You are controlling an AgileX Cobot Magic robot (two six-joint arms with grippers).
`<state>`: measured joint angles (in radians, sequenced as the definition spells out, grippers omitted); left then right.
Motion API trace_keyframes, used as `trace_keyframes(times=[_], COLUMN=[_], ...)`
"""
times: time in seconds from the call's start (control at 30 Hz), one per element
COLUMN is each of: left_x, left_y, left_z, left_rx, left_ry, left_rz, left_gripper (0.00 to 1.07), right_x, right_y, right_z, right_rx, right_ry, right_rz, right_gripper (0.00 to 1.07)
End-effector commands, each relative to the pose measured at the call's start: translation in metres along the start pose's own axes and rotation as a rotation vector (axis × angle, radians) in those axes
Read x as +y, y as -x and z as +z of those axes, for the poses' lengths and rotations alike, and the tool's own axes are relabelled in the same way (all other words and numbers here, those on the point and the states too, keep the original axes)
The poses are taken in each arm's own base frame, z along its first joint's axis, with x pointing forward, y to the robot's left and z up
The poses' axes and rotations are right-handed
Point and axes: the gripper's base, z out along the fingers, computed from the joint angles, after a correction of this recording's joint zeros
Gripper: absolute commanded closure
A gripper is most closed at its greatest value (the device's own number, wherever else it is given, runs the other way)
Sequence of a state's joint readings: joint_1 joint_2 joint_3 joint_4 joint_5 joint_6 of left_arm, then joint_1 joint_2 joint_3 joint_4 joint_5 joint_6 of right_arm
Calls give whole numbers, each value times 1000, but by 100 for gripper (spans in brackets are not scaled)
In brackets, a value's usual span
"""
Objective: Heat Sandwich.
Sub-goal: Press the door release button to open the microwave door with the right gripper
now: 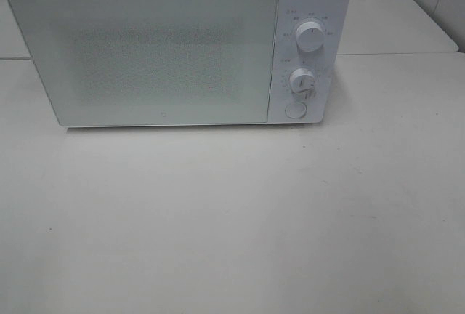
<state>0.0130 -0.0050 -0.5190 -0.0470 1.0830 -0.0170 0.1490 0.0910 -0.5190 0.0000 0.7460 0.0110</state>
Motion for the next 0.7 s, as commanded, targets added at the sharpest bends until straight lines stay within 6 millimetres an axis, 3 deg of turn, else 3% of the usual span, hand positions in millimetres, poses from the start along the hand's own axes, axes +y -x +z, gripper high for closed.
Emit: trace_keyframes(times=[0.03, 0.7], left_x=[0, 0], left_y=[0, 0], left_z=[0, 0], left_rx=[-15, -15], left_ry=[-3, -3], left_rz=[-6, -6], left_gripper=[6, 6], right_x=[0, 0], right_y=[4, 17], right_z=[12, 88], right_rx=[-26, -33], right_ry=[-4, -4], right_rz=[19, 37], right_gripper=[31, 31])
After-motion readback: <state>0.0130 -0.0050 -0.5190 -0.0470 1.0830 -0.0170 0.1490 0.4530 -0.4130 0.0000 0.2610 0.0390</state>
